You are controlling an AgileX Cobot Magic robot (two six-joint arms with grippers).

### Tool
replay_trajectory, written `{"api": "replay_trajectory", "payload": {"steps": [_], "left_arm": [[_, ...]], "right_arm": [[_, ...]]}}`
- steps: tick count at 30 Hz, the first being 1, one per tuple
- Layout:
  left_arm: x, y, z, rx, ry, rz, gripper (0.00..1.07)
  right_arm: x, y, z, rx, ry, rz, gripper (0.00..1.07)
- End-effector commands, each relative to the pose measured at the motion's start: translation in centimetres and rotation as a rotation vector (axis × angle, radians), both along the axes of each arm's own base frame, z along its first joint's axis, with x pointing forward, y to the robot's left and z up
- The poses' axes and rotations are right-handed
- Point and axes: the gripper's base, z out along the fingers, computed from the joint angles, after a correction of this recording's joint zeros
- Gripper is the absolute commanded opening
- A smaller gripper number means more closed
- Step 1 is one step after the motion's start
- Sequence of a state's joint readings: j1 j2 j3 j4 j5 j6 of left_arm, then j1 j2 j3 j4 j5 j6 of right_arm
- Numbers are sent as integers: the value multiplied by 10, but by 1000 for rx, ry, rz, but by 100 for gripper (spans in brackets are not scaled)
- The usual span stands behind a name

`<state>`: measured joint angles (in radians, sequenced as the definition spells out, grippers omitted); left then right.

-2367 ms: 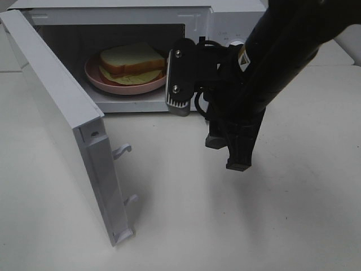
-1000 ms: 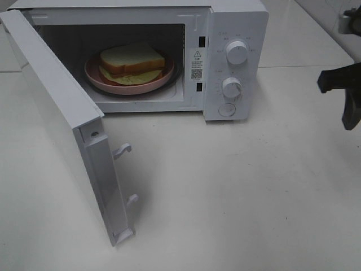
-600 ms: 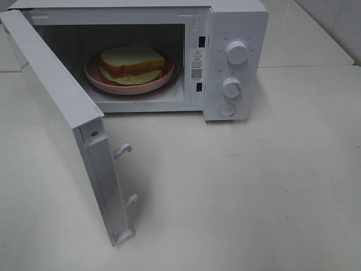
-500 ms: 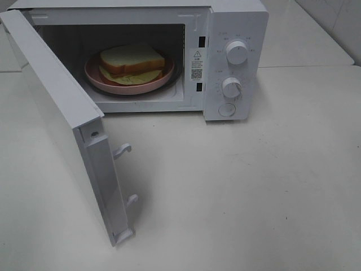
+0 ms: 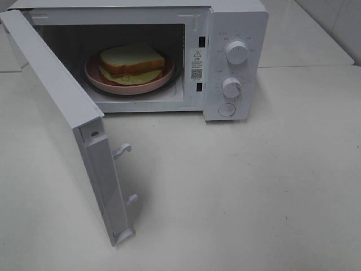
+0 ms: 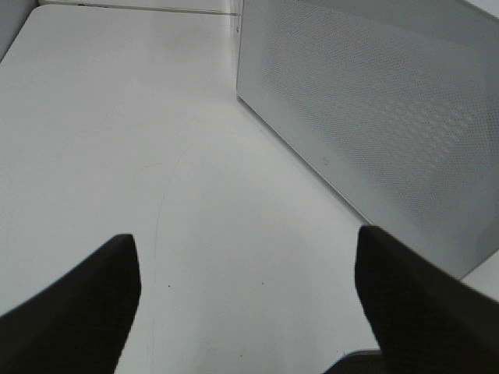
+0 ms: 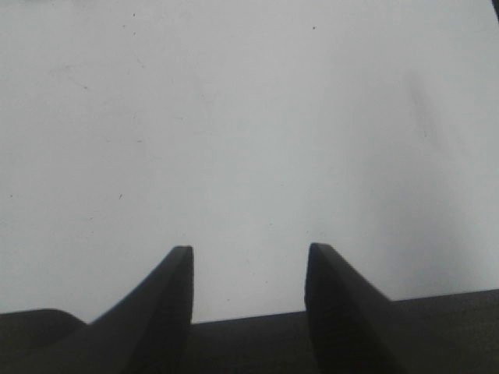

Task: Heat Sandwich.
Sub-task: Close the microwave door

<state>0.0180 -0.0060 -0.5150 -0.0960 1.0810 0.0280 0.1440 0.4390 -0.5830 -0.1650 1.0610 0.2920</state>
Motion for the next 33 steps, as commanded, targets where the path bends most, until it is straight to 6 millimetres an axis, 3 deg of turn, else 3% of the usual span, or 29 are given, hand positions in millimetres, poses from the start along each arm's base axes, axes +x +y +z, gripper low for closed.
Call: {"api": "replay_trajectory", "payload": {"steps": [1, 13, 33], "left_arm": [[0, 0, 1, -8, -16, 3, 73], [0, 0, 1, -8, -16, 3, 73], [0, 0, 1, -6, -17, 2, 73]], "right_arm": [[-10, -4, -2, -18, -100, -3, 47], [-42, 5, -11, -74, -274, 282, 47], [-66, 1, -12, -34, -430, 235, 47]]}}
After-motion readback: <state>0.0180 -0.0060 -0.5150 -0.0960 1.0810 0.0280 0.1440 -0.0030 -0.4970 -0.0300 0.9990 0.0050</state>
